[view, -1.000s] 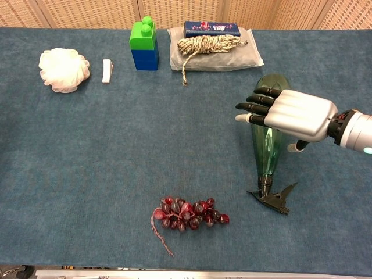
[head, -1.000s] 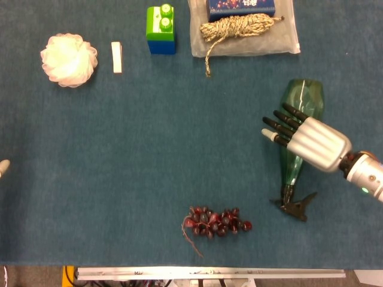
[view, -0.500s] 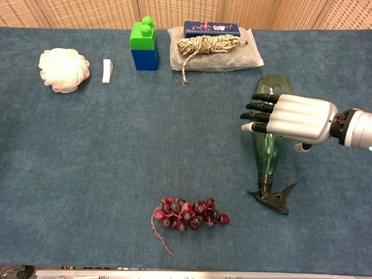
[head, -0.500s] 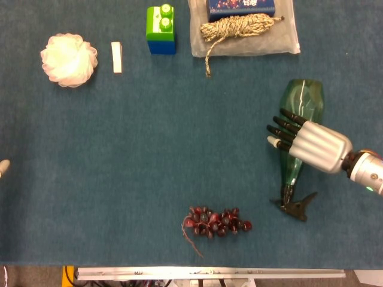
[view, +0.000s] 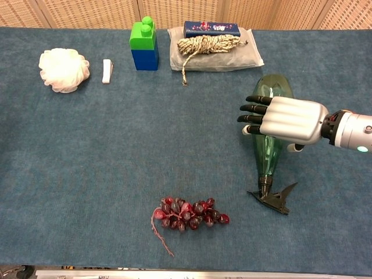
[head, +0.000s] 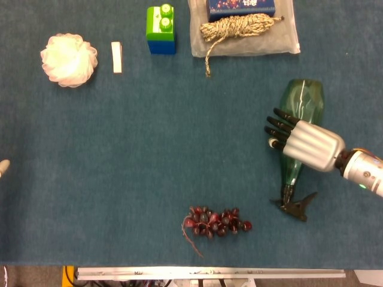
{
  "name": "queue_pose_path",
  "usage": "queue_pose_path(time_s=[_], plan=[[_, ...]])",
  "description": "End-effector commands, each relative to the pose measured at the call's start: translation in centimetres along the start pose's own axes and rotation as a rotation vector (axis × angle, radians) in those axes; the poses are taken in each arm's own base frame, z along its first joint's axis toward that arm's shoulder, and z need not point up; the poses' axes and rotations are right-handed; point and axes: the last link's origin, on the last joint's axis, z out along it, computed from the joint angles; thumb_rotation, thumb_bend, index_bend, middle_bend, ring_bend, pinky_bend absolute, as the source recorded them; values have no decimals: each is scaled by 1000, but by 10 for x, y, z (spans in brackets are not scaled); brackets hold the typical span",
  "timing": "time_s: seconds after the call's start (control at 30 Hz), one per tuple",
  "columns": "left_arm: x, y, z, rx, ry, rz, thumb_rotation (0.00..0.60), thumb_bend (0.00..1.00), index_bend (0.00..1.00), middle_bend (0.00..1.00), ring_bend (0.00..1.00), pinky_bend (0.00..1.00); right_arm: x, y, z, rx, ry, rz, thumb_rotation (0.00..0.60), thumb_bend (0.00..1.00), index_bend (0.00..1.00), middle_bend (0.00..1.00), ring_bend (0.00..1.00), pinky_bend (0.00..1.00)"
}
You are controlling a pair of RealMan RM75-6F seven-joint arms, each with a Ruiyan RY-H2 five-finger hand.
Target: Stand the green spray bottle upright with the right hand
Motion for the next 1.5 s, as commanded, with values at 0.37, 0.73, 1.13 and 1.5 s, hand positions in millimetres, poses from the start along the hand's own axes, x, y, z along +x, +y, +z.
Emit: queue_pose_path(time_s=[0.37,0.73,1.13,1.5], plan=[[0,0,0,0,0,0,600,0,0,0,0,0,-2,0,5,-11,27,-8,600,0,465,481,243,171],[0,0,0,0,0,0,600,0,0,0,0,0,7,7,-3,-82,85,102,600,0,543,579,338,209],[0,0,0,0,0,0,600,0,0,0,0,0,28,15,-19,-256,222,552,600,0,549,587,346,210],[0,0,0,0,0,0,600,0,0,0,0,0,30,13,-30,-357,304,1078,600,0,549,586,346,210]])
